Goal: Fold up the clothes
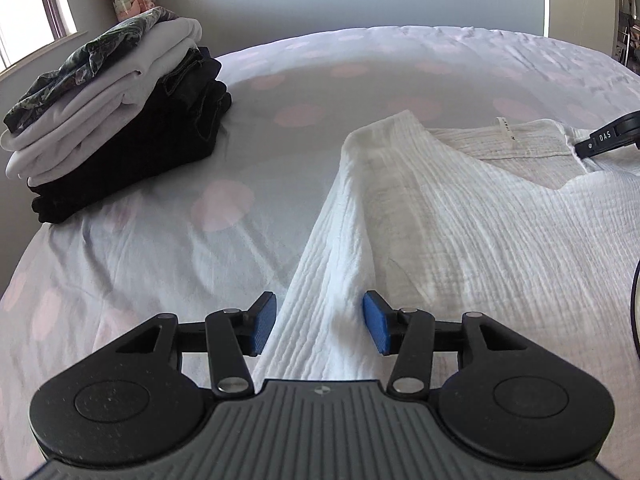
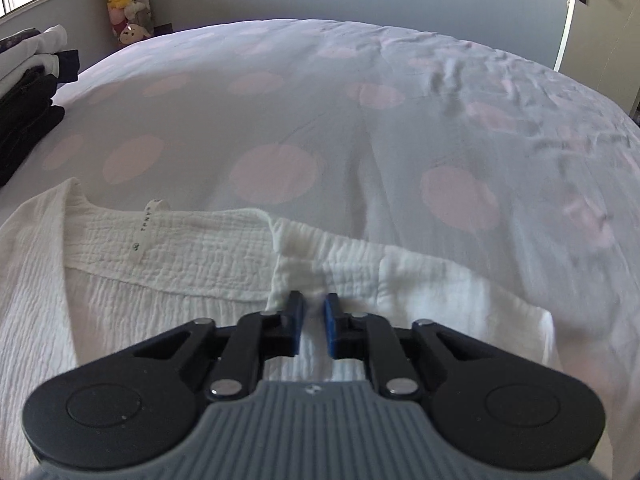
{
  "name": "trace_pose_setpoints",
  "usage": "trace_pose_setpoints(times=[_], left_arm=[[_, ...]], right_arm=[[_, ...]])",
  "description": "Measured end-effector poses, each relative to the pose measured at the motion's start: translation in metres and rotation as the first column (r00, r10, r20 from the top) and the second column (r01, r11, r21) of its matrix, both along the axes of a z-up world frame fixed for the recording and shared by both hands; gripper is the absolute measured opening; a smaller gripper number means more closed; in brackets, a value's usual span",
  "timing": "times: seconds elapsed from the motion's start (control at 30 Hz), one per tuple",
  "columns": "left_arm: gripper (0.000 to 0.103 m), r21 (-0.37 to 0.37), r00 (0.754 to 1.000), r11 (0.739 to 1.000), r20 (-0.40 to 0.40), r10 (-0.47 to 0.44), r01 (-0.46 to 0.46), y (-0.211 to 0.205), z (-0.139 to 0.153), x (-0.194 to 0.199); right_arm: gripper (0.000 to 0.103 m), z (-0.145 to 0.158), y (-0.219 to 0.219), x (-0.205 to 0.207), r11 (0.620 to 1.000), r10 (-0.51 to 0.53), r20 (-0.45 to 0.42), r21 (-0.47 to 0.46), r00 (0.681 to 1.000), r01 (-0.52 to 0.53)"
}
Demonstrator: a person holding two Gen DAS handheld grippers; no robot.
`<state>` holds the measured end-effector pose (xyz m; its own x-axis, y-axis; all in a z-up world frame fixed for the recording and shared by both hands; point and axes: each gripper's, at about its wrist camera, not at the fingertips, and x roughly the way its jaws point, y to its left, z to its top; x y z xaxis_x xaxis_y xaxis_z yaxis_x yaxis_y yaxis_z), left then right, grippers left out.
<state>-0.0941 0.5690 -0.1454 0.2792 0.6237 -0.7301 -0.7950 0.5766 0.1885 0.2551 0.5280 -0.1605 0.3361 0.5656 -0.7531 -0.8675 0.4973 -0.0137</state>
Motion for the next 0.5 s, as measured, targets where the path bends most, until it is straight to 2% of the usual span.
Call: trace_pose_setpoints(times=[0.3,0.5], left_arm=[[0.057,-0.029,0.997,0.998,0.063,0.049,-0.048,0.015,0.006,-0.017],[0.060,-0.014,0.998,0.999,0.056,0.032,-0.031,0.015,0.008,-0.015]], right_arm=[[0.001,-0.001,0.040,0.020,0.999,-0.040,0.056,0.003,0.998,0.040],[0.001,0.023,0.030,0.028,0.997,-0.069,0.028,0.048,0.997,0.068]])
